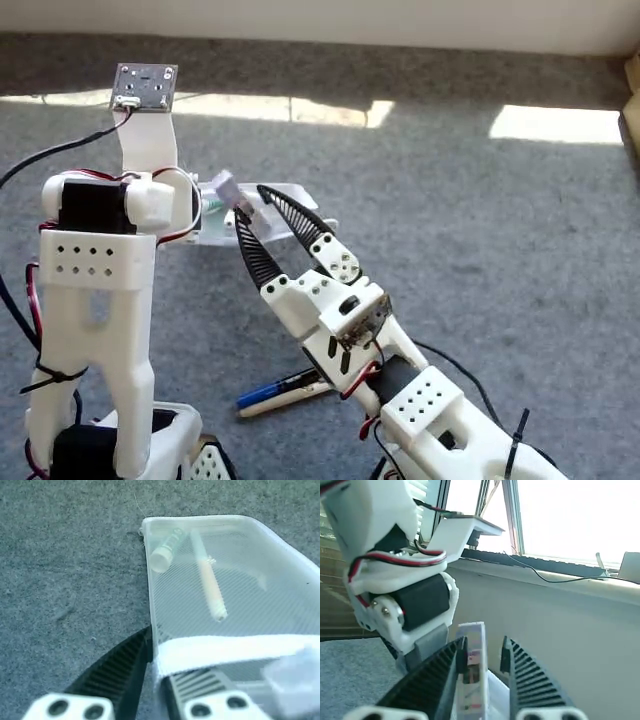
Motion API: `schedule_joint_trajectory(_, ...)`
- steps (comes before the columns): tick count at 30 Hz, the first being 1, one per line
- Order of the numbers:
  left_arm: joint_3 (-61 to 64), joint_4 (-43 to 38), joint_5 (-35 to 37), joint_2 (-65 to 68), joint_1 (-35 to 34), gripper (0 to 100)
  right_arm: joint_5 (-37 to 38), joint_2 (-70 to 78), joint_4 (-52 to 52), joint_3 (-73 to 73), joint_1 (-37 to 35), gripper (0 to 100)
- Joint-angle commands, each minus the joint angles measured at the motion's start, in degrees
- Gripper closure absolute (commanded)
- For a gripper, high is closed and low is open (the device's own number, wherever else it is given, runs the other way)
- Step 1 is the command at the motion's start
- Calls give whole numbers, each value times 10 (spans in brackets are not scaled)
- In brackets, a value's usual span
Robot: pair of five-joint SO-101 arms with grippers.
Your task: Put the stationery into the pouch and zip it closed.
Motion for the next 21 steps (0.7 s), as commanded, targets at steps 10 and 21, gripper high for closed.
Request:
schedule_joint_trajectory(10, -29, -3, 5, -9, -15, 983, -3, -21, 27, -3, 4, 919)
schedule_joint_trajectory(21, -29, -3, 5, -8, -15, 983, -5, -218, 291, -8, -14, 995)
